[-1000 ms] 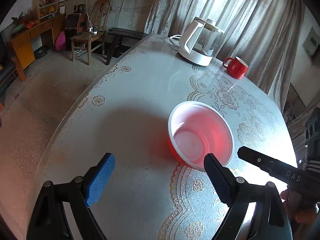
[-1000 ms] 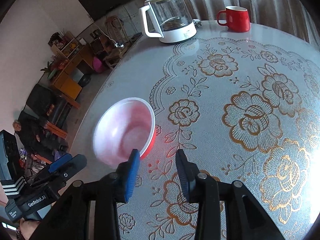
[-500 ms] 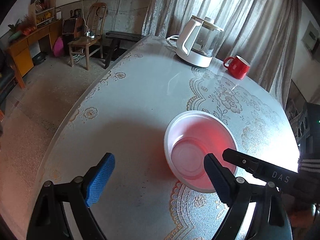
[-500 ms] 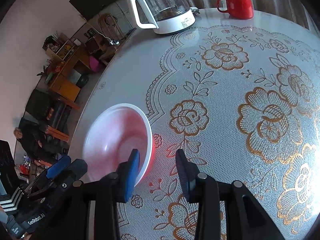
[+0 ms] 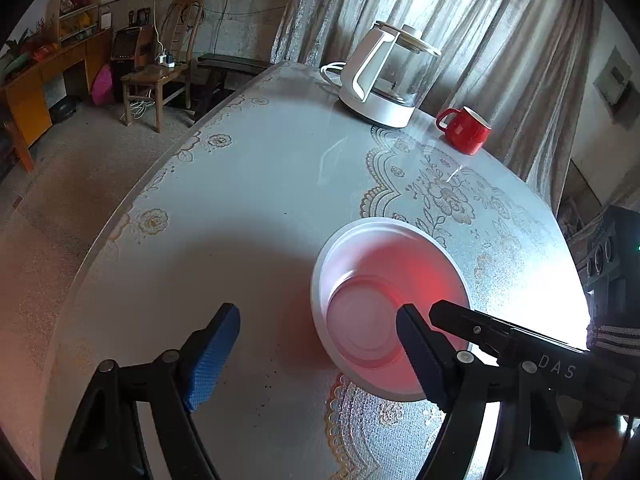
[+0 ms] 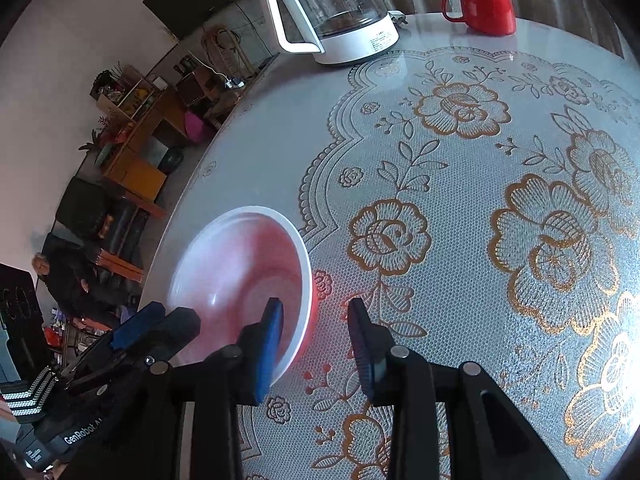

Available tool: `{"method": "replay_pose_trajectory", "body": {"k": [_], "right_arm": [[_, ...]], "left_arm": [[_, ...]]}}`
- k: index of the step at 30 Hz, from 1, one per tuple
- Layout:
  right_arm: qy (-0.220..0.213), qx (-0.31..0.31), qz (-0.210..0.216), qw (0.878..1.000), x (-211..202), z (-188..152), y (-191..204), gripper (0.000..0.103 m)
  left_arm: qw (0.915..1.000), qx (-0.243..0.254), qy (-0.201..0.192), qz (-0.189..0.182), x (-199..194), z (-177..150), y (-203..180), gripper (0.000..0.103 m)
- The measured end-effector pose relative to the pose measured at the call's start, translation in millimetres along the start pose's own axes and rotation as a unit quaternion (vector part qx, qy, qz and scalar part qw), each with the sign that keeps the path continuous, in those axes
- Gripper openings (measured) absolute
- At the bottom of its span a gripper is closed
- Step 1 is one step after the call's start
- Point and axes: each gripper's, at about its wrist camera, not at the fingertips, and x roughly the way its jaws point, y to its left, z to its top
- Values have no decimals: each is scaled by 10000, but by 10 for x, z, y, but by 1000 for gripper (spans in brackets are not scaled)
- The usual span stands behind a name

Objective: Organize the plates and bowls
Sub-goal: 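Close the right gripper on the rim of the red-and-white bowl, then lift the red-and-white bowl and carry it over the yellow bowl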

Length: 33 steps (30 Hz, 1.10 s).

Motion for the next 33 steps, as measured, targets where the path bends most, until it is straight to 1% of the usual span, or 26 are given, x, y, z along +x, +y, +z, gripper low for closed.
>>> {"method": "replay_pose_trajectory", "body": {"k": [2, 3, 4, 5, 7, 8, 10, 12, 14, 21, 25, 29, 33], "right_arm": [[7, -37, -18, 10000, 10, 2, 18, 30], [10, -58, -10, 10000, 20, 9, 11, 27], [14, -73, -27, 10000, 25, 13, 14, 26], [1, -70, -31, 10000, 26, 7, 14, 23], [-3, -78, 17, 10000, 27, 0, 14, 18], [-1, -97, 5, 10000, 22, -8, 25, 16], [-7, -133, 54, 9999, 20, -21, 34, 14], [-42, -187, 52, 9998, 3, -39, 57, 13], [-63, -270, 55, 9996, -34, -63, 95, 11], [-204, -482, 121, 9986, -307, -218, 203, 11], [-297, -584, 156, 9977, -509, -363, 270, 11], [-425, -660, 234, 9966, -722, -544, 336, 11], [-563, -690, 389, 9953, -965, -757, 372, 11]], "left_arm": [[10000, 1, 39, -45, 23, 7, 5, 74], [10000, 22, 62, -42, 36, 10, 3, 65], [10000, 51, 81, -16, 48, 9, 2, 57], [9999, 93, 98, -13, 58, 2, -1, 54], [9997, 199, 135, 24, 78, -15, -8, 43], [9996, 222, 153, 20, 86, -24, -9, 40], [9994, 249, 218, -111, 90, -45, -10, 25], [9992, 313, 231, -96, 68, -71, -35, 20], [9990, 380, 205, -131, 18, -102, -57, 20], [9990, 367, 87, -251, -322, -244, -97, 20], [9984, 471, -113, -276, -602, -399, -156, 20], [9979, 358, -315, -444, -883, -562, -161, 20], [9966, 409, -493, -516, -1158, -743, -214, 20]]}}
